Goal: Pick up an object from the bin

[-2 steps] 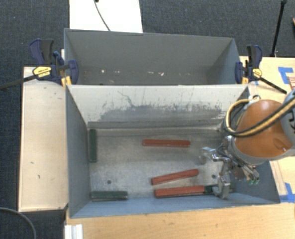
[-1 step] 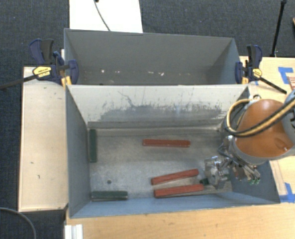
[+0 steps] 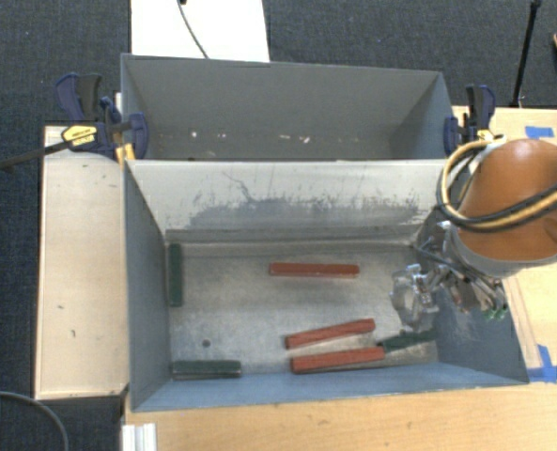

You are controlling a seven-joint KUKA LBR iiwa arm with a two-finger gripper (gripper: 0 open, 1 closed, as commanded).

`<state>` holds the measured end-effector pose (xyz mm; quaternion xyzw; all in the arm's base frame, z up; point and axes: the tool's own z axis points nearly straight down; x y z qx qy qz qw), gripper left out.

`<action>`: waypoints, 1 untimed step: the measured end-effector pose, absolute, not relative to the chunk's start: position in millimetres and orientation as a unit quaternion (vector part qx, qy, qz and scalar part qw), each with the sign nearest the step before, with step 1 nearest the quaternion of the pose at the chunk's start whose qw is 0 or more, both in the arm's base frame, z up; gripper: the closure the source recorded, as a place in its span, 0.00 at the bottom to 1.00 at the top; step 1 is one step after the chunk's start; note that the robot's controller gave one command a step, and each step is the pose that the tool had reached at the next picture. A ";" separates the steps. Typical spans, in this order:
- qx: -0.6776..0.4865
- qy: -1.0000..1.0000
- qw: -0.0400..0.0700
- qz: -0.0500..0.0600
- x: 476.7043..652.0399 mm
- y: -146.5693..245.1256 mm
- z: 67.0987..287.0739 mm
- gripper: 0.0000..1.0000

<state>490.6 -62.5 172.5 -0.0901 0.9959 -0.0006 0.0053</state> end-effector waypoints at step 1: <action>-0.091 0.996 0.001 0.000 488.8 -63.6 168.2 0.00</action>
Offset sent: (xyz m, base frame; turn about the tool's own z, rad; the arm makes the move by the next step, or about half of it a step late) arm 0.0000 0.0000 0.0000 0.0000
